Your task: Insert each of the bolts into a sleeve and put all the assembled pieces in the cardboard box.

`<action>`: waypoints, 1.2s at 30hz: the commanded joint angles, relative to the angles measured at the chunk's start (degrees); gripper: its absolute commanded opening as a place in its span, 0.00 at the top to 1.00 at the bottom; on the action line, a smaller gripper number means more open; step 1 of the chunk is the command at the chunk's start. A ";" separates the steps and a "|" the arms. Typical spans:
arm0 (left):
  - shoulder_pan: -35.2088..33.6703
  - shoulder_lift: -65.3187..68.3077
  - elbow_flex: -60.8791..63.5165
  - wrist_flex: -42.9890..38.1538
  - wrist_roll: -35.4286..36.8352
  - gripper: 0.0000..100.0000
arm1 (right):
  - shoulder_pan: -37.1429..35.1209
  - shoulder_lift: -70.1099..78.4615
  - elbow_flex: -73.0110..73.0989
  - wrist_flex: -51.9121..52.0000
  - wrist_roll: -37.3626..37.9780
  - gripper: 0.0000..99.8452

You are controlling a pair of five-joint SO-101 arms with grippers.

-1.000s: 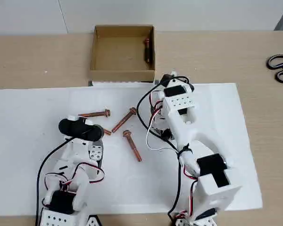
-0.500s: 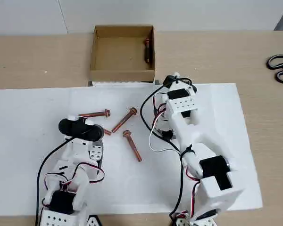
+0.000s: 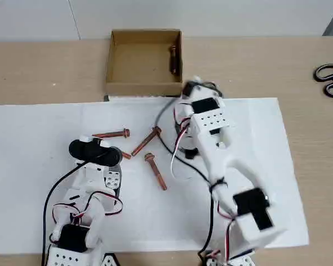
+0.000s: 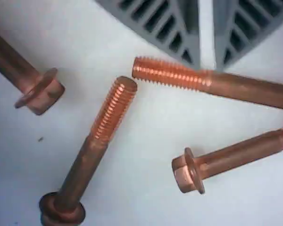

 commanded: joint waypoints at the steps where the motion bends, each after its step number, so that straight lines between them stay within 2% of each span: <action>1: 0.00 -0.35 -0.75 -0.26 0.18 0.99 | -1.98 -10.24 -5.45 4.88 1.93 1.00; 9: 0.00 -0.26 -10.24 2.55 0.44 0.99 | -0.22 -24.57 -5.45 17.98 1.67 1.00; 15: -0.35 -0.18 -20.88 10.90 0.70 0.99 | 5.85 -34.77 4.48 18.15 1.67 1.00; 18: -0.44 1.41 -26.51 14.95 3.16 0.99 | 7.34 -40.84 12.48 17.36 1.67 1.00; 26: -0.44 24.00 -48.75 17.23 8.26 0.99 | 9.63 -60.88 30.33 16.75 1.93 1.00; 32: -0.26 42.73 -65.89 20.75 18.37 0.99 | 11.56 -70.90 32.97 15.96 2.11 1.00; 36: -0.35 51.16 -71.16 21.45 24.26 0.99 | 11.74 -73.10 33.93 15.96 2.02 1.00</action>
